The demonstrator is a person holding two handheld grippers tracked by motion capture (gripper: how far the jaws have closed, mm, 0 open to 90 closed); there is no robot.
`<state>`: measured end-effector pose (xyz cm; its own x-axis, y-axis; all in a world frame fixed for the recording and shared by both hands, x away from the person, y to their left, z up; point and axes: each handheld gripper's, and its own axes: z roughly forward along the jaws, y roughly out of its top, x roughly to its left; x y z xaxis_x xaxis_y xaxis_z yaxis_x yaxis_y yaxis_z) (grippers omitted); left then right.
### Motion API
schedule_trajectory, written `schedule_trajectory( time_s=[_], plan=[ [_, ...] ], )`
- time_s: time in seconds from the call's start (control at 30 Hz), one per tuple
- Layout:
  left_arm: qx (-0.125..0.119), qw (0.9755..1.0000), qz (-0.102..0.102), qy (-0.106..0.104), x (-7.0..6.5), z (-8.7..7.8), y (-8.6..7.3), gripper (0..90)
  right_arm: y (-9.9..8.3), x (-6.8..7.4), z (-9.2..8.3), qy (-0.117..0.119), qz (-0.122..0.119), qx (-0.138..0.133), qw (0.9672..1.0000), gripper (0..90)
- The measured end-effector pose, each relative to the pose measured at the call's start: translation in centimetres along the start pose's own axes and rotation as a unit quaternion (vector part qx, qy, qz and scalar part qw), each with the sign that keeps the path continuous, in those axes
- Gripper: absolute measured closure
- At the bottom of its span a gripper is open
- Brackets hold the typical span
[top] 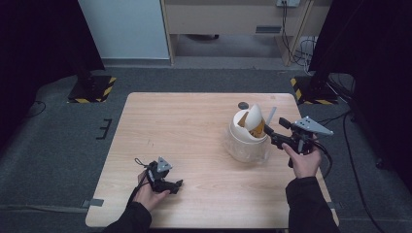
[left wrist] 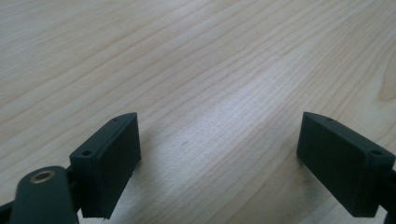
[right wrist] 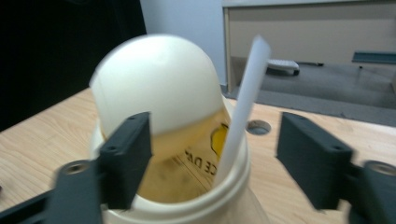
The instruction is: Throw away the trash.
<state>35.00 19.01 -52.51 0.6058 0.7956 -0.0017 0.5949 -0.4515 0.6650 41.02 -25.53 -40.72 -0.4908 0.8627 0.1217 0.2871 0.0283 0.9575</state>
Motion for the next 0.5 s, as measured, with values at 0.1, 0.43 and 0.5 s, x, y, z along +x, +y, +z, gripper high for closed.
schedule_trajectory(
  time_s=[0.1, 0.43, 0.5],
  plan=[
    [-0.013, 0.9998, -0.012, 0.006, 0.5, -0.4, 0.1, 13.9, -1.1, -0.6, -0.2, -0.004, -0.007, 0.028, 0.9996, 19.6],
    [-0.012, 0.9989, -0.041, 0.019, 2.5, -1.0, -0.3, 13.9, -3.9, -2.5, -0.5, -0.006, -0.007, 0.12, 0.9928, 14.7],
    [-0.011, 0.9986, -0.046, 0.022, 3.0, -1.1, -0.4, 13.8, -4.4, -2.7, -0.3, -0.008, -0.016, 0.14, 0.99, 14.6]
  ],
)
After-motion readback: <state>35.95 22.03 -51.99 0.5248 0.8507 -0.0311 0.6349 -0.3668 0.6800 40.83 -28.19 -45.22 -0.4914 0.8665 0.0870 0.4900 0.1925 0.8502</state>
